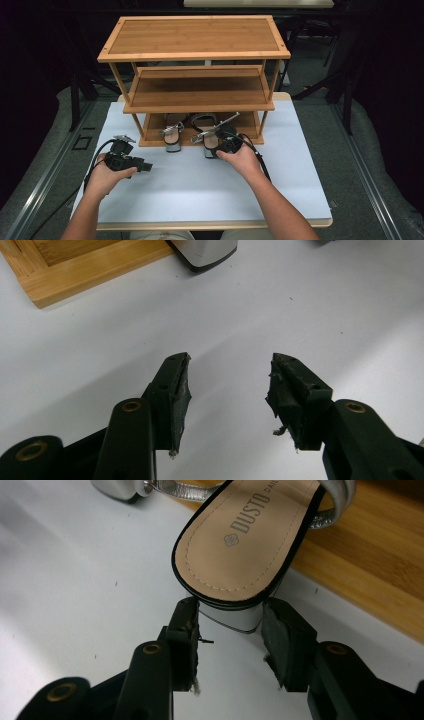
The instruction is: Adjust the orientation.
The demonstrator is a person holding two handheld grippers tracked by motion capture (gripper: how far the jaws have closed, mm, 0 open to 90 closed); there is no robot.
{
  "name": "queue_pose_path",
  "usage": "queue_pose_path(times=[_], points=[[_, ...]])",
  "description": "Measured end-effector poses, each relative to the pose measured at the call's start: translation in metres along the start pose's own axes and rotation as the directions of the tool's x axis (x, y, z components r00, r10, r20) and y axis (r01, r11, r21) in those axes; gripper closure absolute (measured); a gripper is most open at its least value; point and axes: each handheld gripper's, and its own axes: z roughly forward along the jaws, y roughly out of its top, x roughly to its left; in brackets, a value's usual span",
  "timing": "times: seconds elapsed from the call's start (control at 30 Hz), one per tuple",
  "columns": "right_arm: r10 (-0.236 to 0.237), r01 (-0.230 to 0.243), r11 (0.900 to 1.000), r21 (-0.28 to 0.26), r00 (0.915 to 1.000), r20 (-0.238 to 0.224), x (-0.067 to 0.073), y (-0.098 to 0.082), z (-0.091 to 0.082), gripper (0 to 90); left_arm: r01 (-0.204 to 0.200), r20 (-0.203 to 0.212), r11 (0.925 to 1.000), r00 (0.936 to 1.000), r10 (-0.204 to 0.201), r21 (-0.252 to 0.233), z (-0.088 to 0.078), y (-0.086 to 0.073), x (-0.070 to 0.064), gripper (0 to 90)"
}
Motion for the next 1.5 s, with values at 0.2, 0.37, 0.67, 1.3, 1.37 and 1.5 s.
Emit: queue_pose_path(times=[0.2, 0.37, 0.67, 1.3, 1.37, 1.5], points=[[0.011, -0.011, 1.000, -0.001, 0.9999, -0.006, 0.000, 0.009, 0.007, 57.4, -0.002, 0.000, 1.0000, 1.0000, 0.002, 0.001, 0.000, 0.000, 0.000, 50.2], [0.017, -0.017, 1.000, -0.004, 0.9989, -0.044, 0.005, 0.016, 0.014, 54.4, -0.005, 0.001, 1.0000, 1.0000, 0.005, 0.005, 0.001, 0.000, 0.000, 50.1], [-0.012, 0.012, 1.000, -0.011, 0.9993, 0.036, 0.005, 0.029, 0.020, 55.3, -0.005, -0.003, 1.0000, 1.0000, 0.005, -0.004, 0.001, 0.000, 0.000, 50.4], [0.033, -0.032, 0.995, -0.092, 0.9995, 0.006, 0.000, 0.019, 0.002, 41.6, -0.011, -0.035, 0.9995, 0.9993, 0.010, -0.029, 0.013, 0.023, -0.006, 47.2], [0.034, -0.033, 0.995, -0.095, 0.9994, 0.002, 0.000, 0.019, 0.003, 39.0, -0.014, -0.033, 0.9996, 0.9994, 0.013, -0.024, 0.019, 0.030, -0.008, 45.5], [0.054, -0.051, 0.994, -0.094, 0.9983, 0.022, 0.000, 0.019, 0.007, 36.6, -0.022, -0.041, 0.9996, 0.9989, 0.022, -0.014, 0.031, 0.045, -0.012, 44.6]])
